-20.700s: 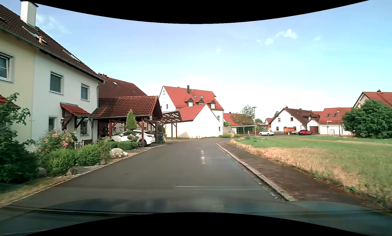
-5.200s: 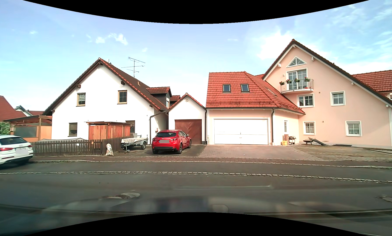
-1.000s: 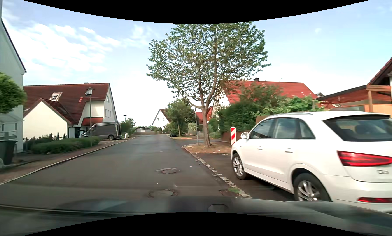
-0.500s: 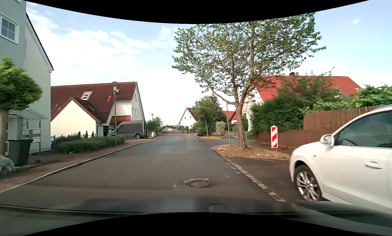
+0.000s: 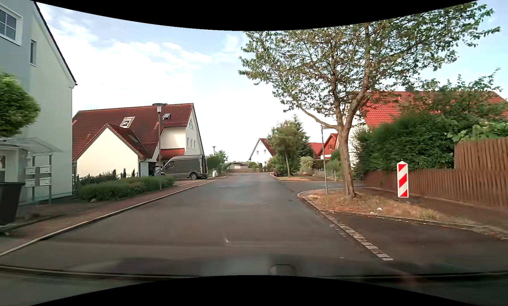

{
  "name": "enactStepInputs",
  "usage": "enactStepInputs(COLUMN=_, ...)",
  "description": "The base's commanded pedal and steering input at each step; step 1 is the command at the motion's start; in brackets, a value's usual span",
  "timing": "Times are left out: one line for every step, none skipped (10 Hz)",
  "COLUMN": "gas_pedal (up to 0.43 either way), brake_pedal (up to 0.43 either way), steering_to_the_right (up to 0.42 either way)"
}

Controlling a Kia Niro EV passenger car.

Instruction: Follow the waypoints while adhering to traffic rules and regulations

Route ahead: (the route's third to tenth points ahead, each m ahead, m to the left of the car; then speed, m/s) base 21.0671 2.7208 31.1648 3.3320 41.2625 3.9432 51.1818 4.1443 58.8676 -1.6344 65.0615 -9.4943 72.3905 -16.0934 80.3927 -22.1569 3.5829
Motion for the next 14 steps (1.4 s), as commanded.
enactStepInputs(gas_pedal=0.079, brake_pedal=0.000, steering_to_the_right=-0.080)
enactStepInputs(gas_pedal=0.079, brake_pedal=0.000, steering_to_the_right=-0.059)
enactStepInputs(gas_pedal=0.079, brake_pedal=0.000, steering_to_the_right=-0.044)
enactStepInputs(gas_pedal=0.079, brake_pedal=0.000, steering_to_the_right=-0.020)
enactStepInputs(gas_pedal=0.079, brake_pedal=0.000, steering_to_the_right=-0.007)
enactStepInputs(gas_pedal=0.079, brake_pedal=0.000, steering_to_the_right=-0.006)
enactStepInputs(gas_pedal=0.087, brake_pedal=0.000, steering_to_the_right=-0.007)
enactStepInputs(gas_pedal=0.087, brake_pedal=0.000, steering_to_the_right=-0.009)
enactStepInputs(gas_pedal=0.087, brake_pedal=0.000, steering_to_the_right=-0.009)
enactStepInputs(gas_pedal=0.087, brake_pedal=0.000, steering_to_the_right=-0.008)
enactStepInputs(gas_pedal=0.000, brake_pedal=0.000, steering_to_the_right=-0.007)
enactStepInputs(gas_pedal=0.000, brake_pedal=0.000, steering_to_the_right=-0.006)
enactStepInputs(gas_pedal=0.000, brake_pedal=0.000, steering_to_the_right=-0.006)
enactStepInputs(gas_pedal=0.000, brake_pedal=0.000, steering_to_the_right=-0.007)
